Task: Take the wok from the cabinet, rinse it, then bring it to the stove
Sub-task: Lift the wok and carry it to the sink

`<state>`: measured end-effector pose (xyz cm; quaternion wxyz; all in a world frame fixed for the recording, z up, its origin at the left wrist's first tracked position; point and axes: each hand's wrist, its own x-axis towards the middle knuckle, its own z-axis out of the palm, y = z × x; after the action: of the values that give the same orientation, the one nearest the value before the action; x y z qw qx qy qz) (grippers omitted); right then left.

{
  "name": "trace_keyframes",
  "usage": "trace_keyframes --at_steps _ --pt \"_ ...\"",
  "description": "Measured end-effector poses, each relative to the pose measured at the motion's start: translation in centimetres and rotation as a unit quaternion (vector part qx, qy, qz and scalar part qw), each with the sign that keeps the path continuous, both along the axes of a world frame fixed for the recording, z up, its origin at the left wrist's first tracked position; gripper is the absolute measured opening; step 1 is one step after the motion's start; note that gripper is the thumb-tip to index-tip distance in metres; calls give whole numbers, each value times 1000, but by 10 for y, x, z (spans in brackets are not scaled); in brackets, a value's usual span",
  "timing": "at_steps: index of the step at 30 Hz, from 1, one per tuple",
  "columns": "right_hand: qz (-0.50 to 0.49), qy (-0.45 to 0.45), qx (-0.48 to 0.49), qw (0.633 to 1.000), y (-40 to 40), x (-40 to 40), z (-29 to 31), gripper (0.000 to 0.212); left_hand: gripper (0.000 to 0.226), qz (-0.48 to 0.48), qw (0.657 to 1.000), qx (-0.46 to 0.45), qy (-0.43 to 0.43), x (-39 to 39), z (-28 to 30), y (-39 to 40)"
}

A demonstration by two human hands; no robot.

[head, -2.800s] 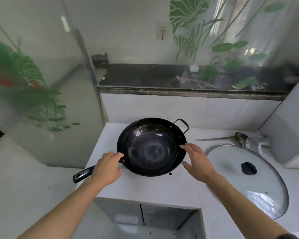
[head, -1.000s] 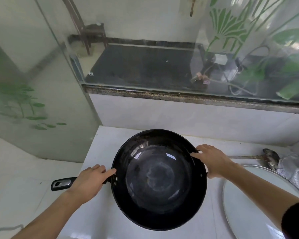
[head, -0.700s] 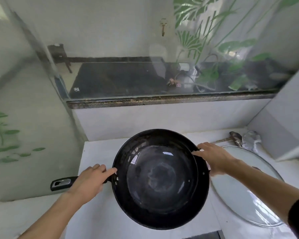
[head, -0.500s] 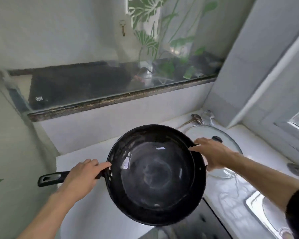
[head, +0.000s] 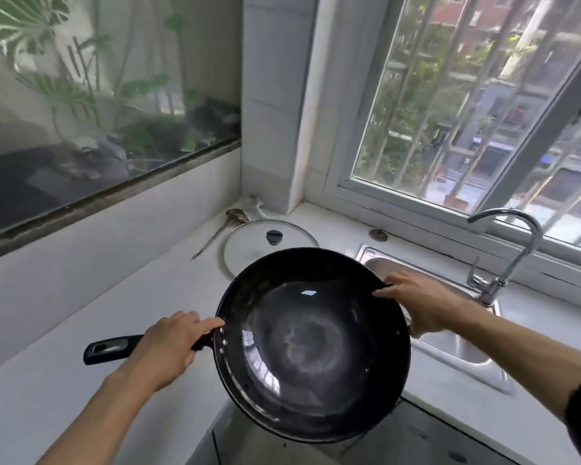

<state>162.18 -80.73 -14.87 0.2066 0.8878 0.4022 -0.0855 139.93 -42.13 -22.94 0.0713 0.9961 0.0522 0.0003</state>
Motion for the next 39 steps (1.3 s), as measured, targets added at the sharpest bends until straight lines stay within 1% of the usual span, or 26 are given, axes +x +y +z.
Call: trace_keyframes --at_steps 6,9,13,18,21,26,31,35,39 --pt "-57 4 24 998 -103 -14 -5 94 68 -53 999 -2 4 35 5 -75" --pt "-78 8 36 996 -159 -14 -13 98 69 -70 997 16 6 50 9 -116" --pt "-92 11 55 994 -227 -16 -18 94 72 -80 996 35 25 66 17 -177" --pt "-114 35 83 989 -294 -15 -23 92 73 -103 993 41 41 85 26 -242" --pt "-133 47 93 986 -324 -9 -29 90 73 -126 989 42 57 104 26 -267" --pt "-169 60 105 978 -352 13 -35 92 77 -180 983 24 38 161 23 -281" --pt "-220 54 120 967 -363 46 -44 93 71 -218 975 28 21 239 13 -285" --pt "-265 54 123 955 -355 81 -53 90 73 -256 966 8 25 313 -8 -275" --pt "-307 57 122 942 -337 118 -65 92 73 -289 957 10 26 377 -27 -258"
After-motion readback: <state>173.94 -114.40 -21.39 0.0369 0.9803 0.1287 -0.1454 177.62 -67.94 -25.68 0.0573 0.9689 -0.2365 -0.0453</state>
